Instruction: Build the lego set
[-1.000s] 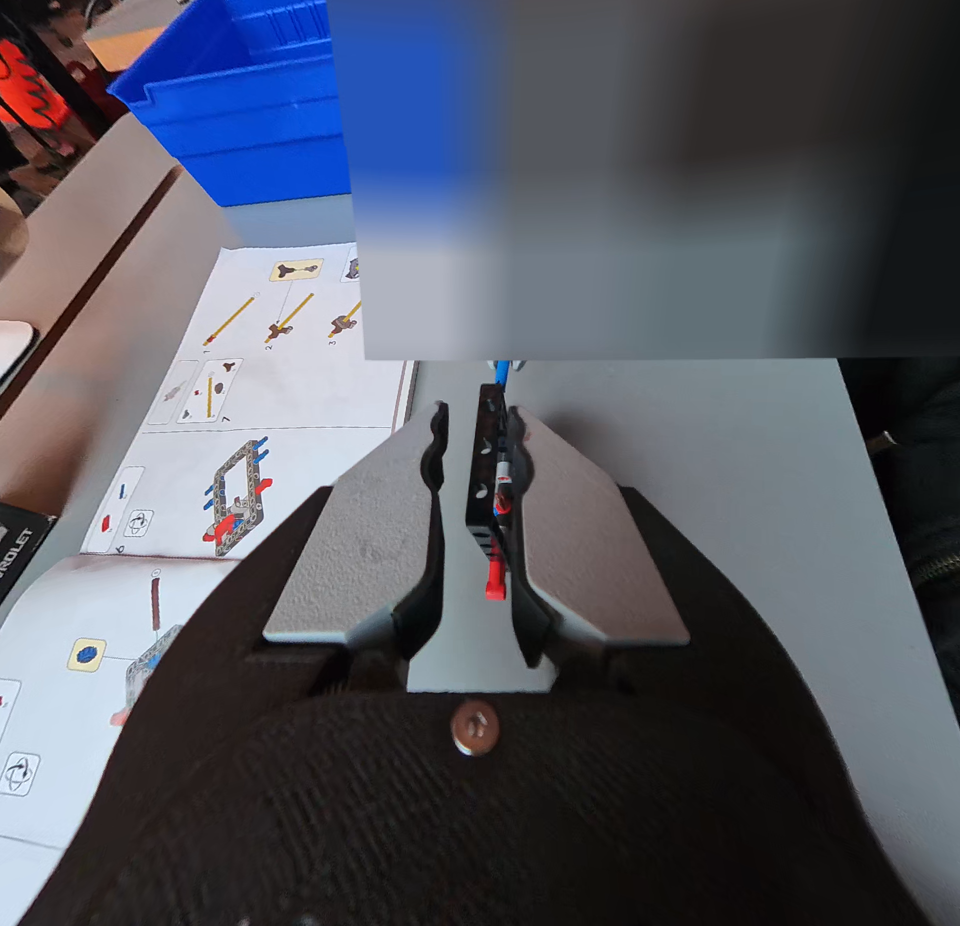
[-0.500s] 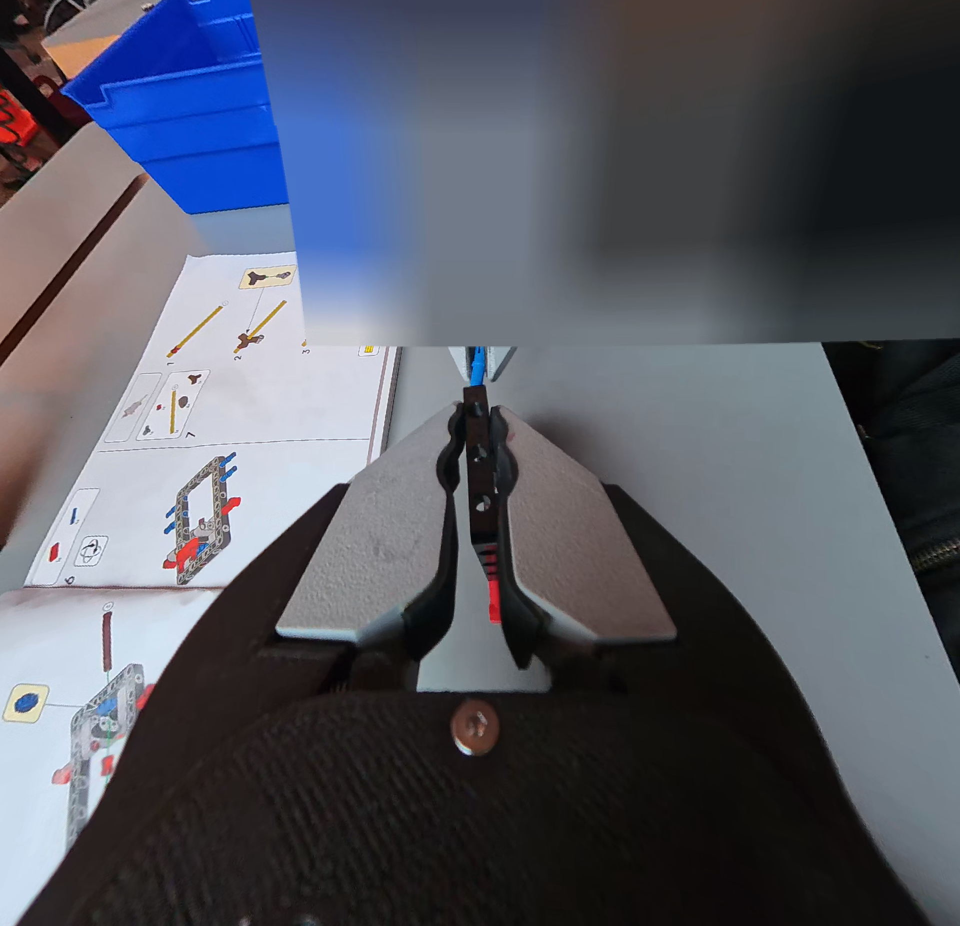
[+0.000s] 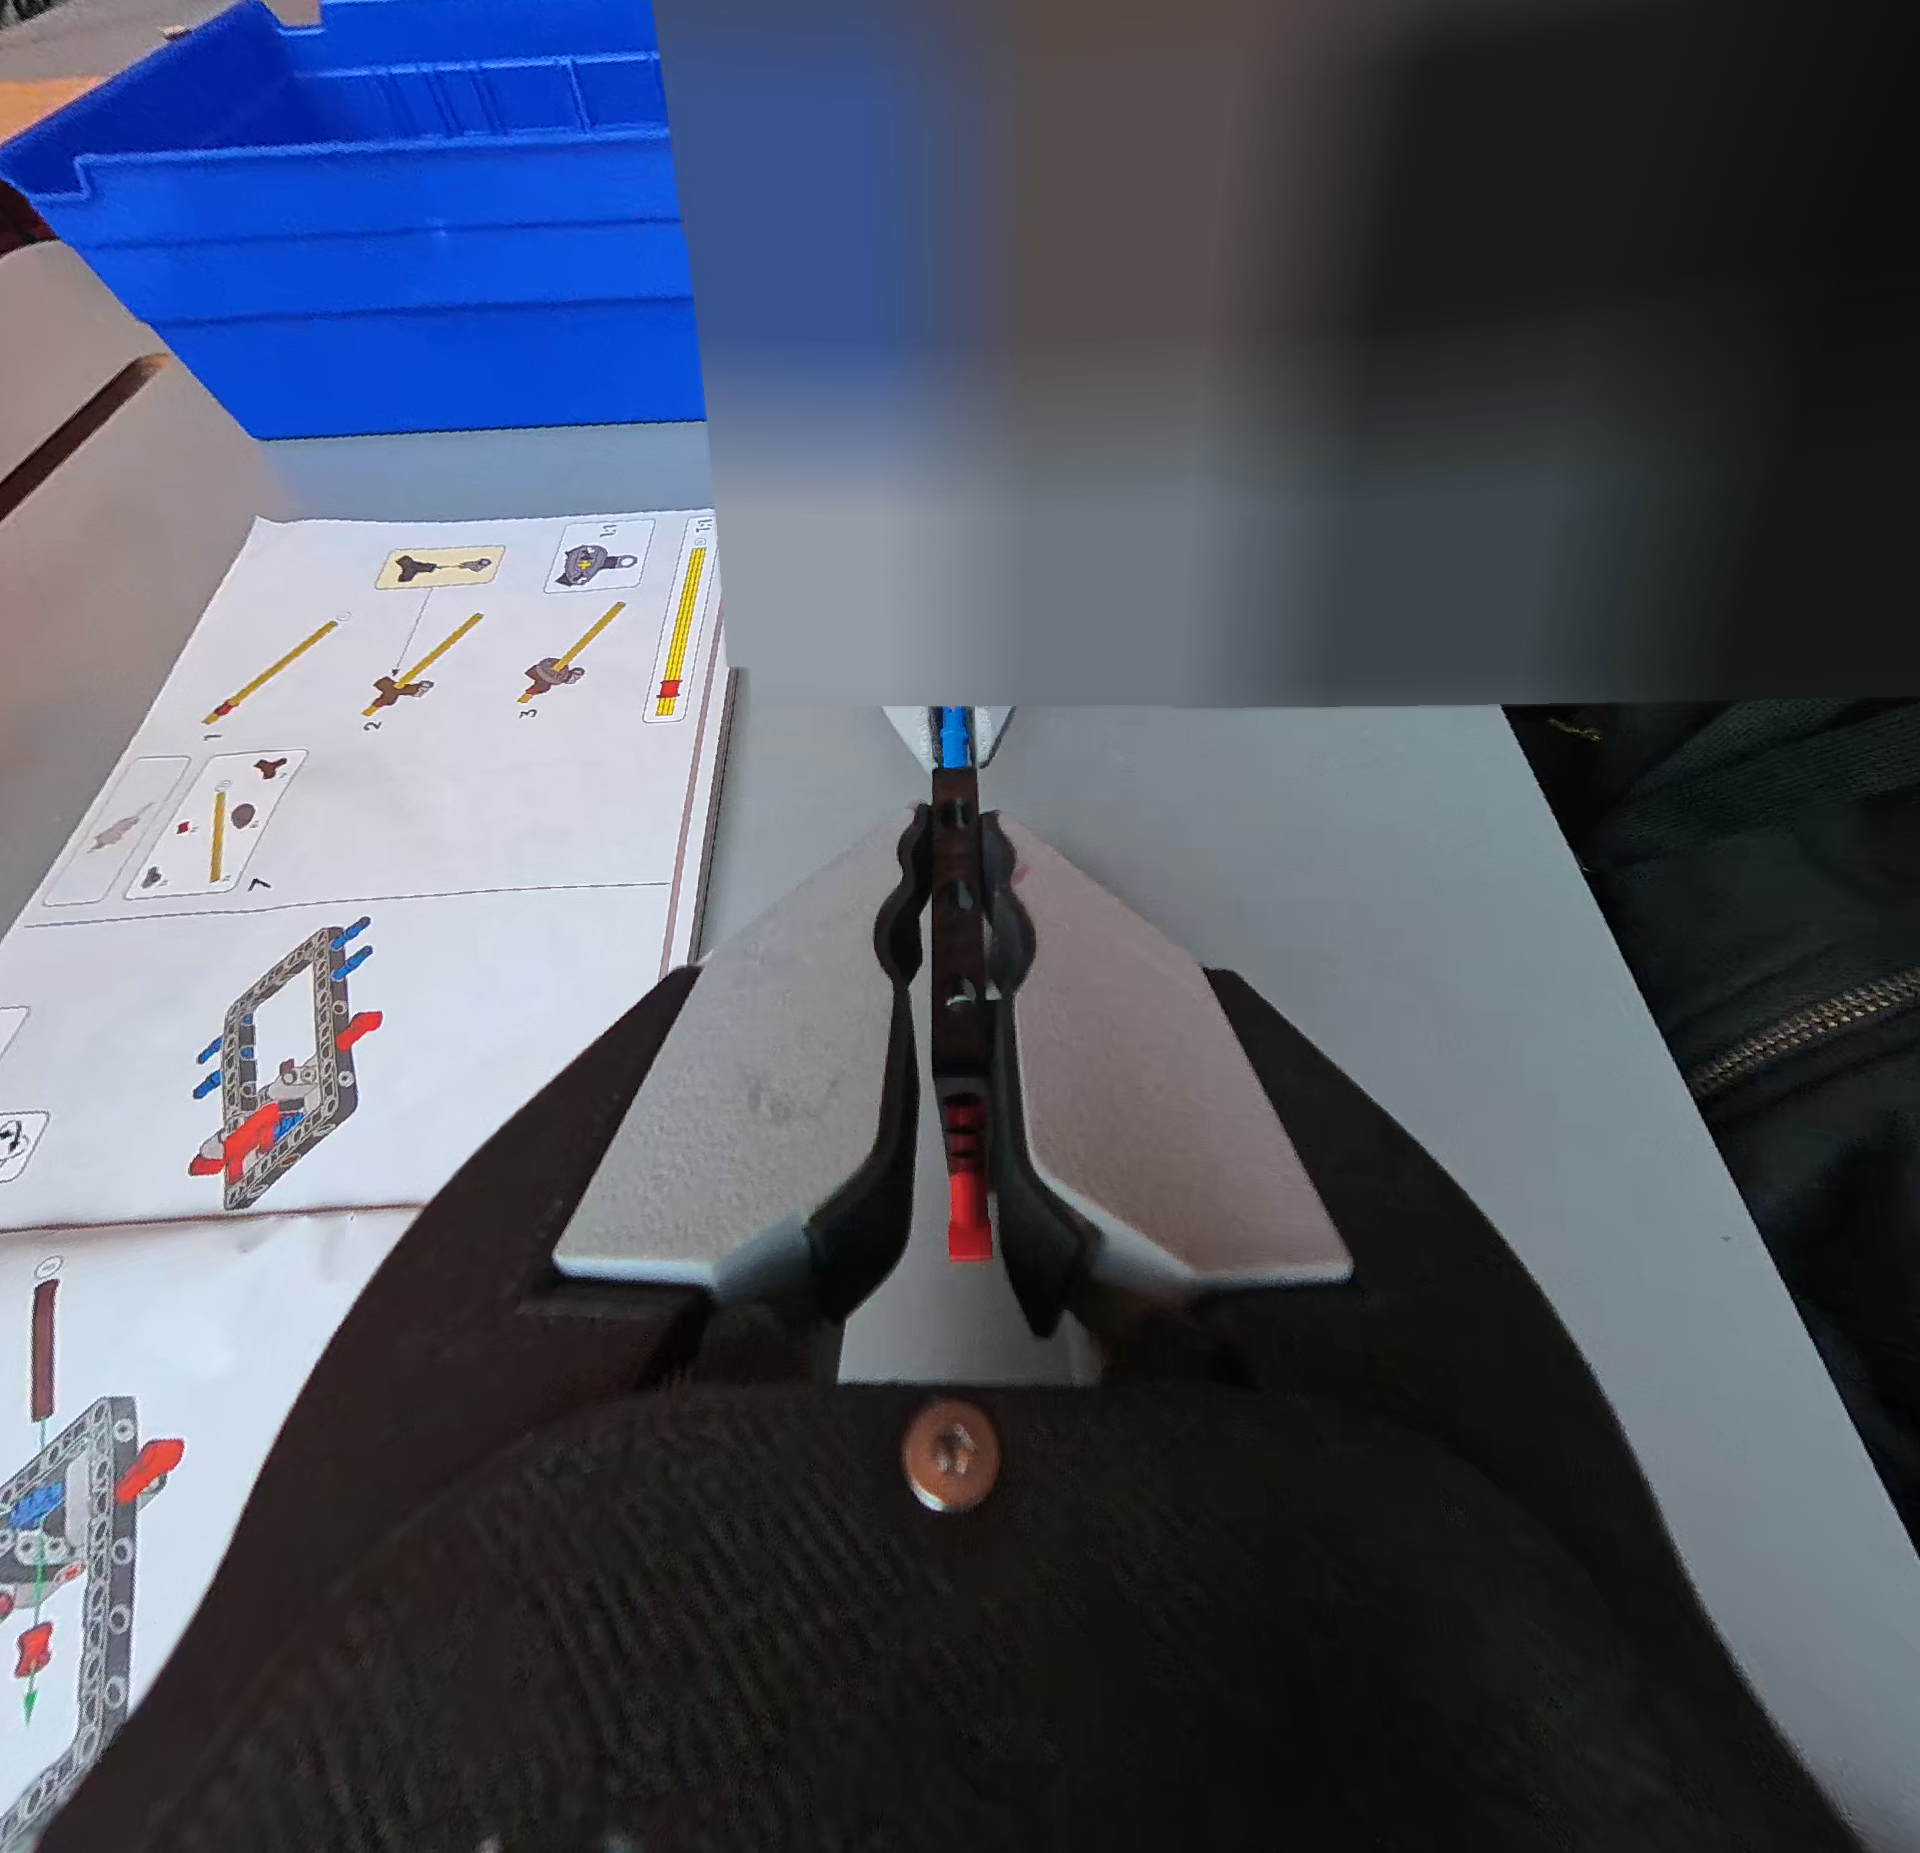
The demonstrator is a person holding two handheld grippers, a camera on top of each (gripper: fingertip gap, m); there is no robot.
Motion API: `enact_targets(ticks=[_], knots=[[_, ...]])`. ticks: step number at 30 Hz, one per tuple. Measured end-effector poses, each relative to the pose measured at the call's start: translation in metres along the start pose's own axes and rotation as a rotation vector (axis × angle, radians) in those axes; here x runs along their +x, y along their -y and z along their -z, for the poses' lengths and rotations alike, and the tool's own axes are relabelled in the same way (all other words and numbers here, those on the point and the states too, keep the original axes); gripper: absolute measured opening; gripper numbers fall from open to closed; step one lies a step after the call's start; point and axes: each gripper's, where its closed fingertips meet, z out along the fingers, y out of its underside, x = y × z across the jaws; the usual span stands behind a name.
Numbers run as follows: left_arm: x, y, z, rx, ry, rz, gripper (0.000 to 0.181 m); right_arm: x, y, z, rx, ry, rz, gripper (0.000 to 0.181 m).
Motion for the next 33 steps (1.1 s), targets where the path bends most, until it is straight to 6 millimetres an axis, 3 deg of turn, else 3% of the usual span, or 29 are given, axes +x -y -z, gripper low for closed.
enact_targets(ticks=[10, 18, 28, 33], knots=[[0.001, -0.001, 0.002, 0.028, -0.021, 0.013, 0.006, -0.001, 0.001, -0.002, 0.01, 0.059, 0.007, 0.001], [-0.009, -0.004, 0.01, 0.071, 0.023, 0.072, 0.006, 0.009, 0.004, -0.009, 0.025, -0.016, -0.056, 0.001], [-0.003, 0.025, 0.021, 0.318, -0.068, 0.119, 0.006, 0.002, 0.03, -0.001, 0.13, -0.007, -0.04, 0.001], [-0.004, 0.027, 0.018, 0.332, -0.083, 0.152, 0.006, 0.002, 0.029, 0.002, 0.079, -0.036, -0.01, 0.001]])
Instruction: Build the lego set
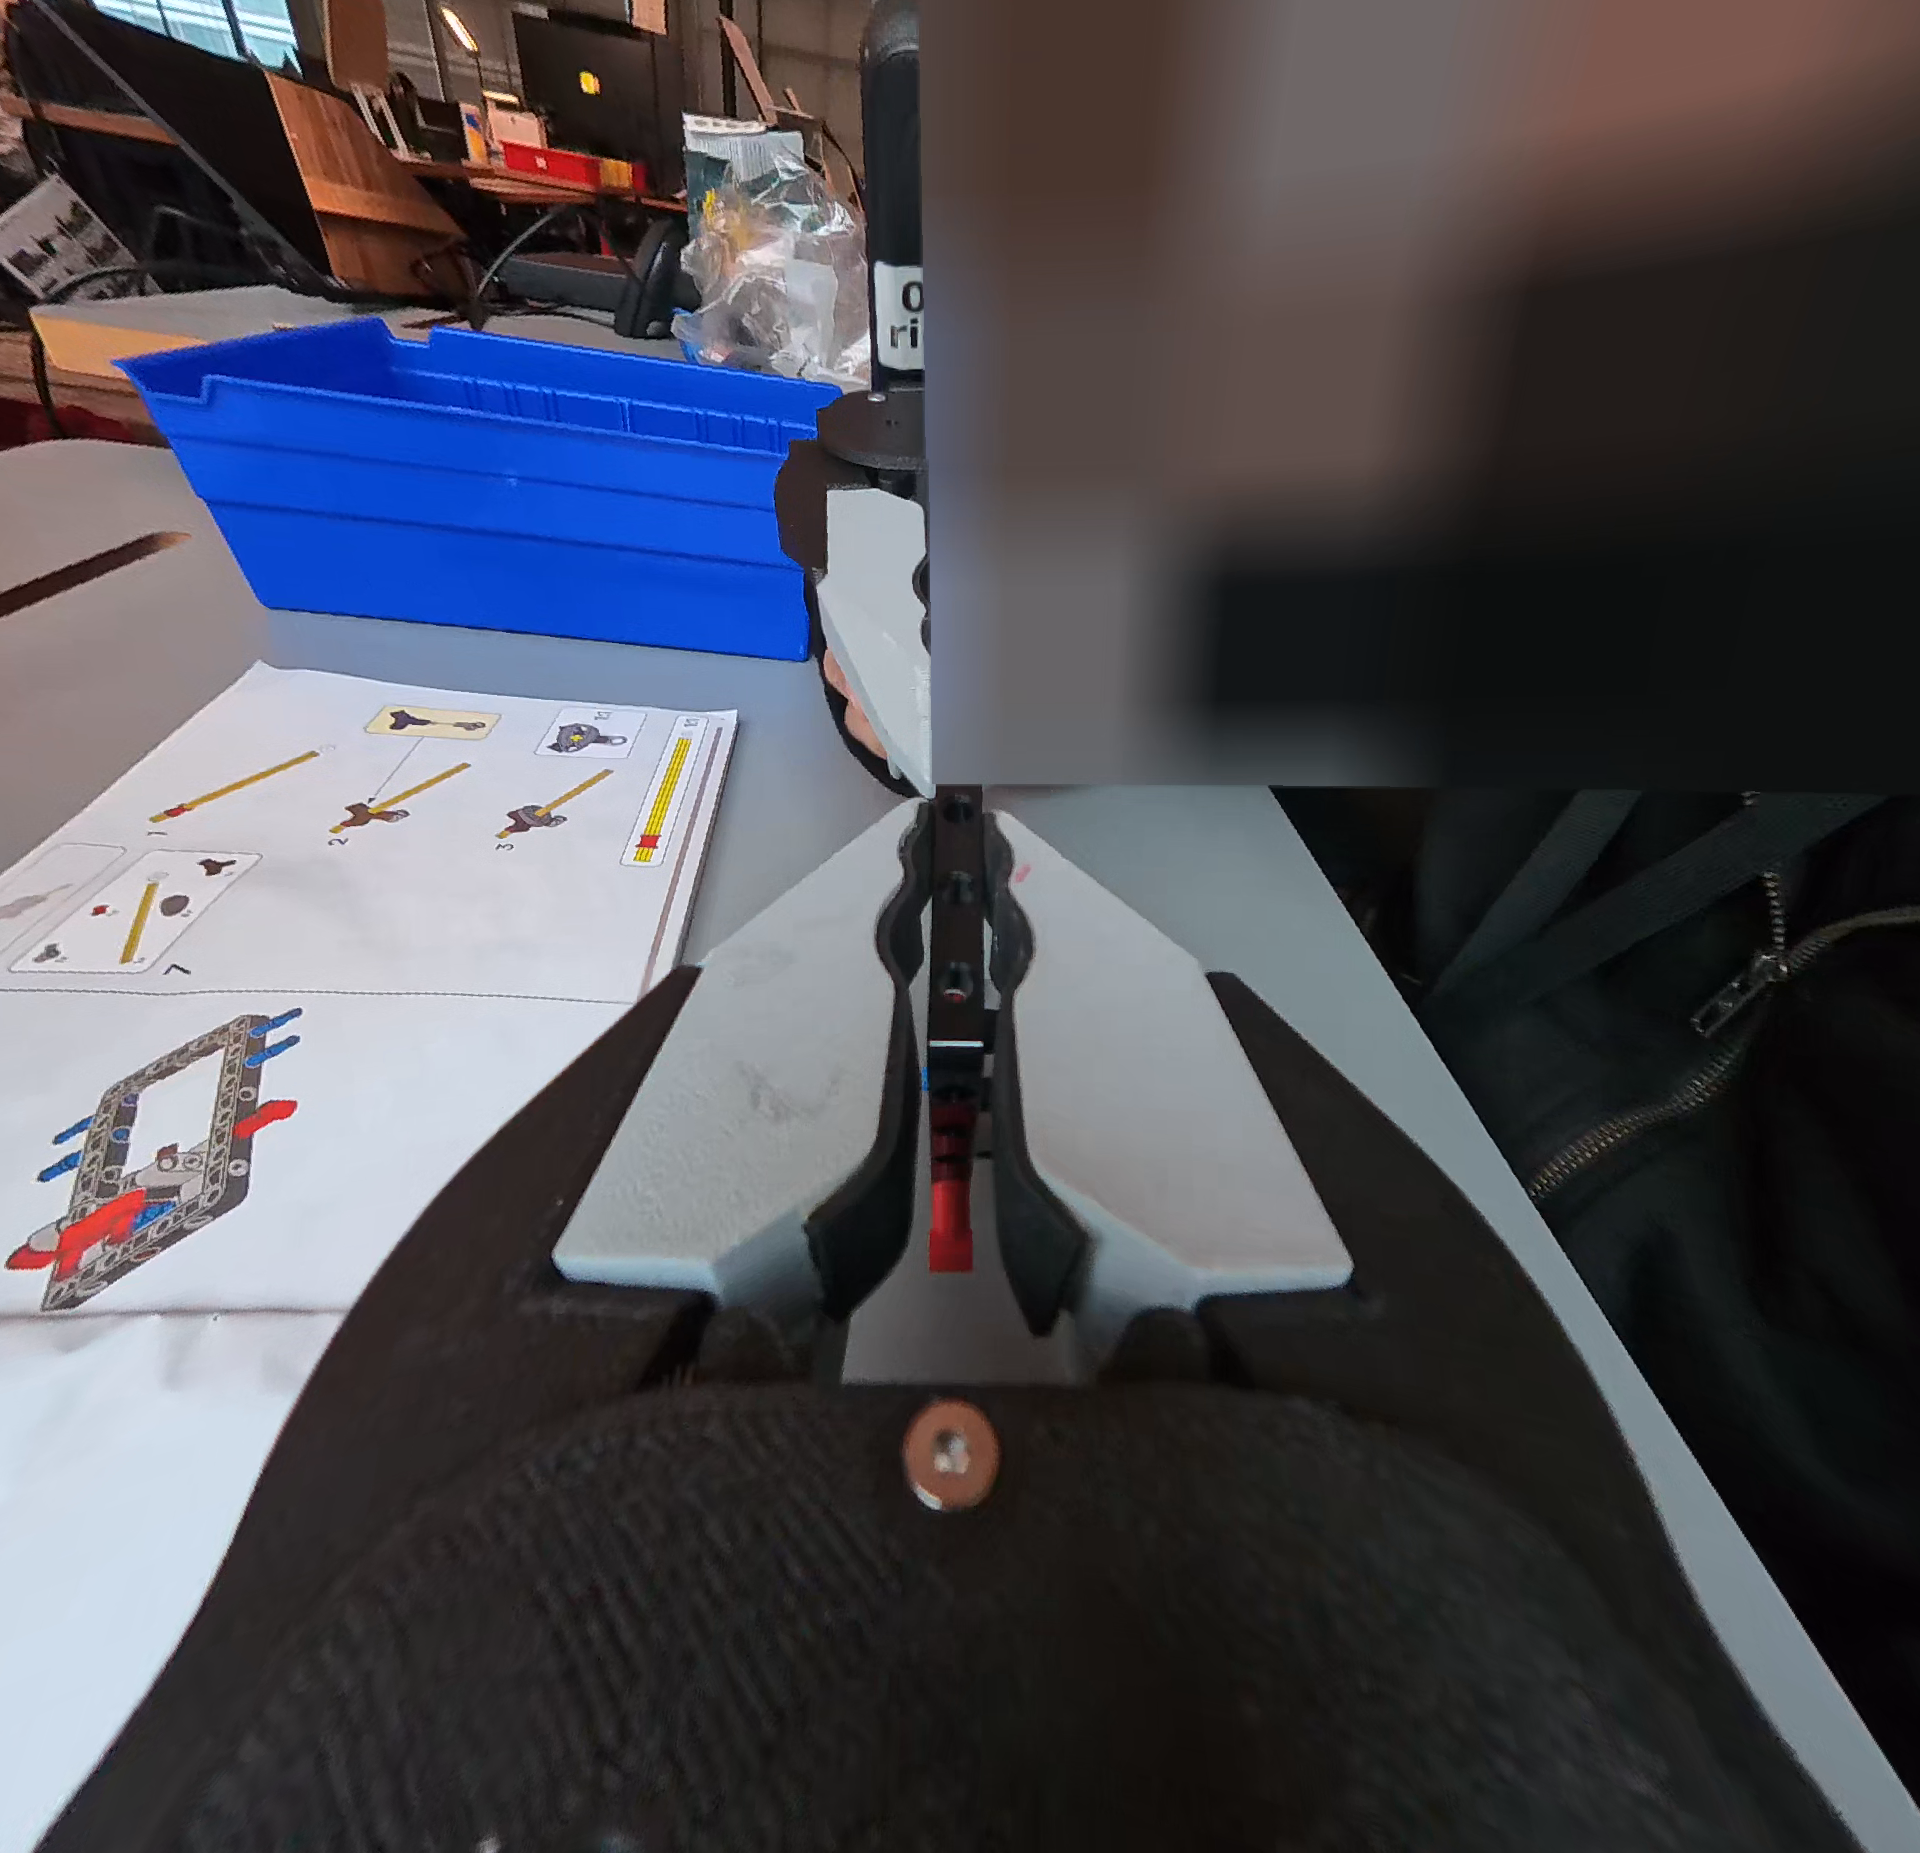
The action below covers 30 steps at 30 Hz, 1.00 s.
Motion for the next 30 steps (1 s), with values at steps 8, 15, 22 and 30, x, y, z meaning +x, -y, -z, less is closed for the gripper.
enact_targets(ticks=[8, 15, 22, 30], knots=[[0.0028, 0.0061, -0.0005, 0.044, 0.005, -0.062, 0.006, -0.0029, 0.0063, 0.0023, 0.042, 0.034, -0.093, 0.001], [0.0027, 0.0076, -0.0008, 0.049, 0.011, -0.075, 0.006, -0.0031, 0.0077, 0.0031, 0.056, 0.04, -0.108, 0.001], [0.0037, 0.0069, -0.0019, 0.046, 0.006, -0.075, 0.006, -0.0042, 0.0081, 0.0031, 0.049, 0.026, -0.057, 0.001], [0.0047, 0.0033, -0.0029, 0.02, -0.002, -0.06, 0.006, -0.0045, 0.0045, 0.0035, -0.032, -0.056, 0.145, 0.001]])
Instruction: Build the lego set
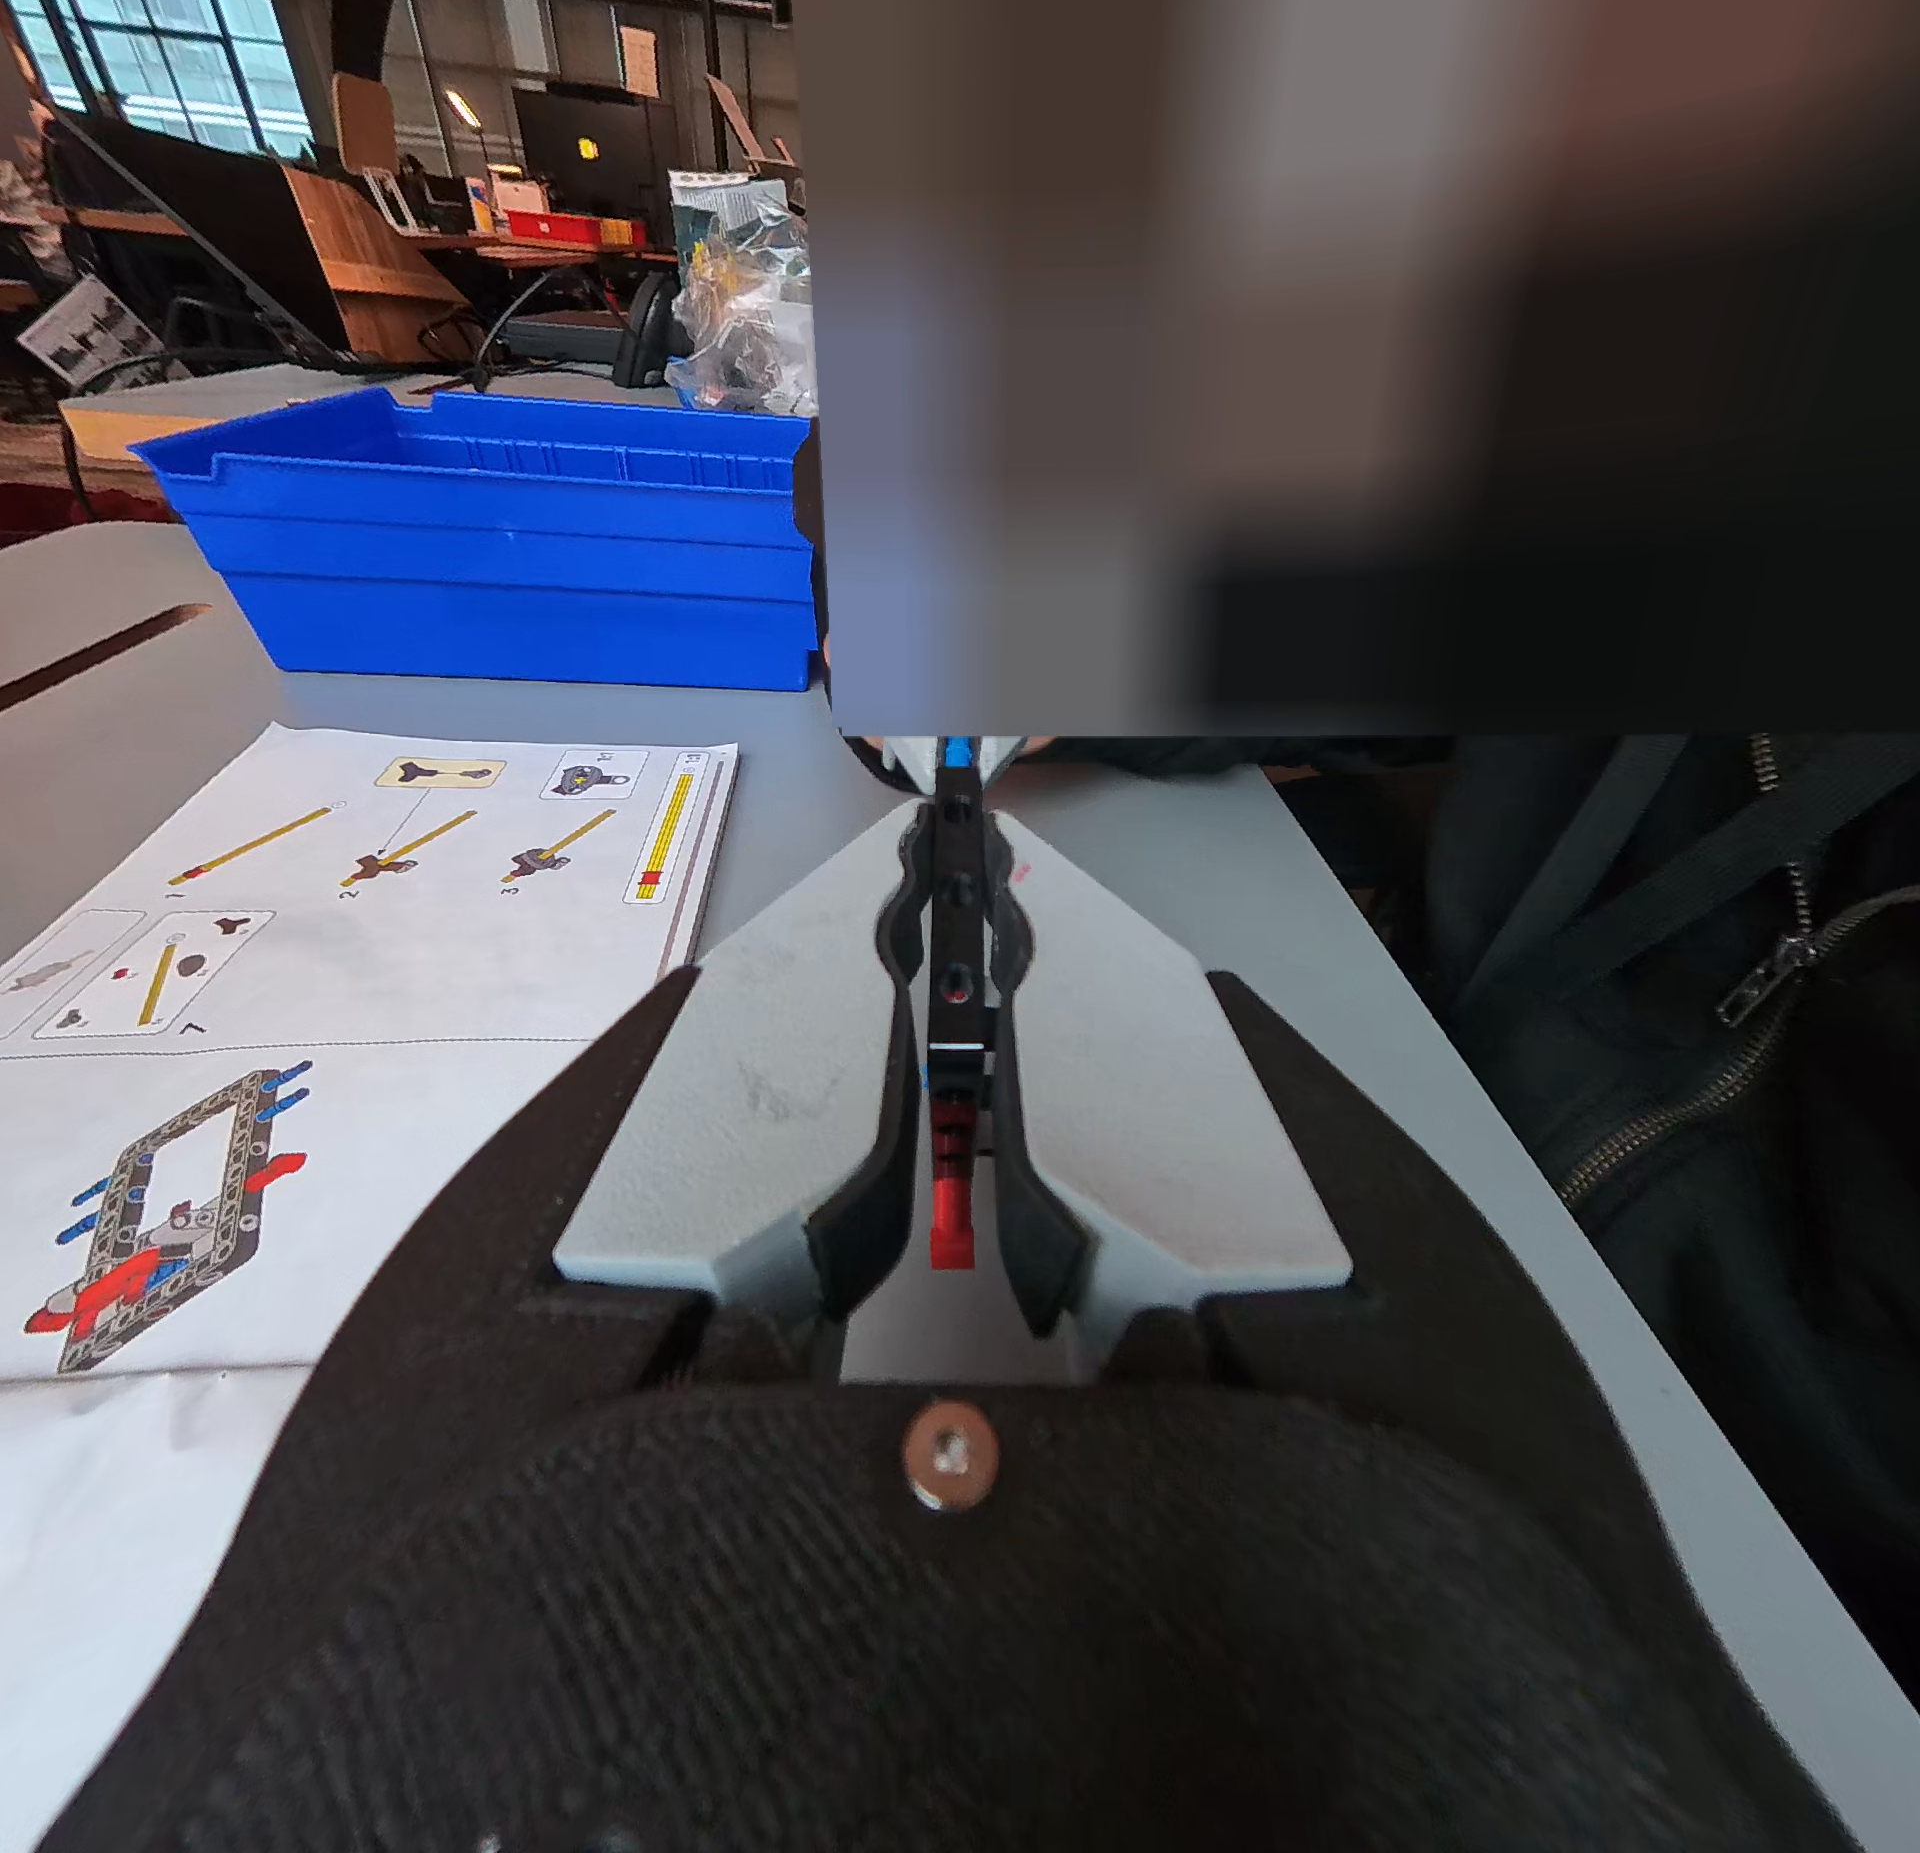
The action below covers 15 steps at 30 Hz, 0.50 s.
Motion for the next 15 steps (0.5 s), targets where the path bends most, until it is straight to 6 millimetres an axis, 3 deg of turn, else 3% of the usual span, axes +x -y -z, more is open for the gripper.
enact_targets(ticks=[15], knots=[[0.007, -0.012, -0.009, -0.076, -0.024, -0.002, 0.006, -0.008, -0.012, 0.006, -0.161, 0.08, 0.089, 0.001]])
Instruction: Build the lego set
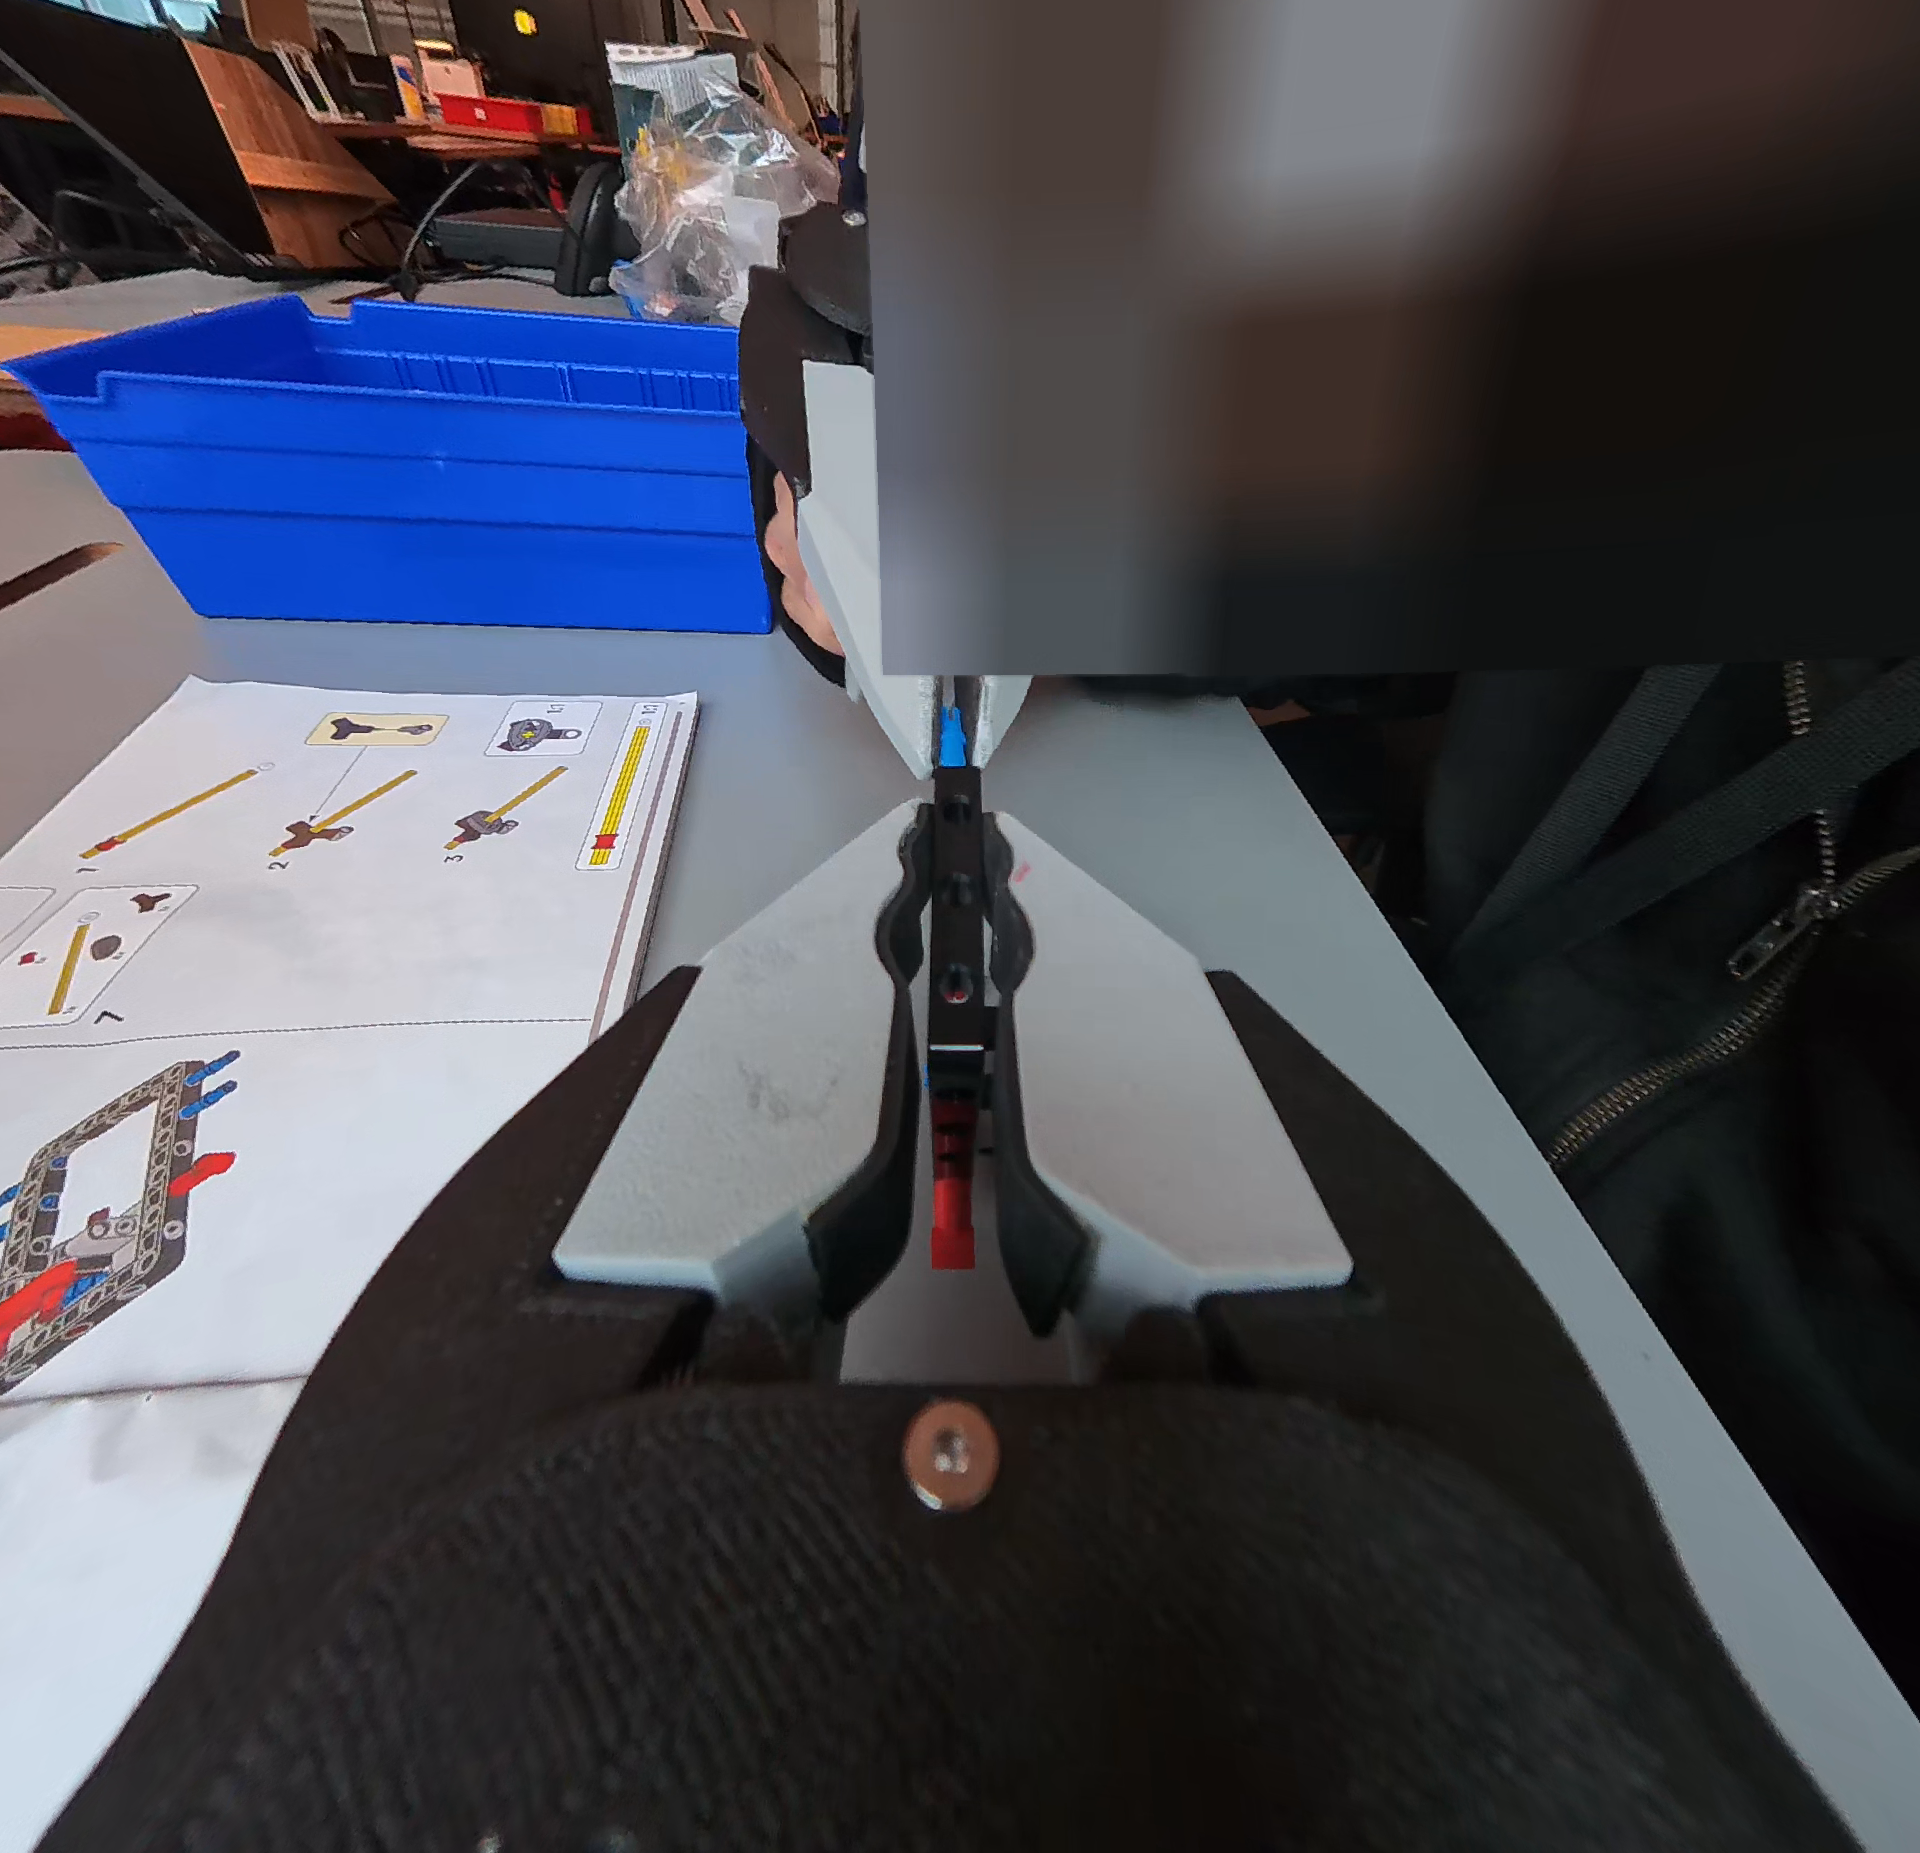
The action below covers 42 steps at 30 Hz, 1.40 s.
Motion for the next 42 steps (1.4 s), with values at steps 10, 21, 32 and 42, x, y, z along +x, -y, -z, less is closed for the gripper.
enact_targets(ticks=[10, 21, 32, 42], knots=[[-0.001, -0.01, -0.002, -0.046, 0.0, 0.029, 0.006, -0.001, -0.009, -0.003, 0.003, 0.034, -0.048, 0.001], [-0.009, -0.013, 0.001, -0.056, 0.044, 0.064, 0.006, 0.007, -0.014, -0.007, 0.045, -0.005, -0.114, 0.001], [-0.017, -0.008, 0.0, -0.013, 0.085, 0.097, 0.006, 0.013, -0.008, -0.011, 0.193, 0.041, -0.294, 0.001], [-0.016, -0.011, -0.003, -0.048, 0.086, 0.078, 0.006, 0.012, -0.012, -0.008, 0.134, 0.041, -0.23, 0.002]])
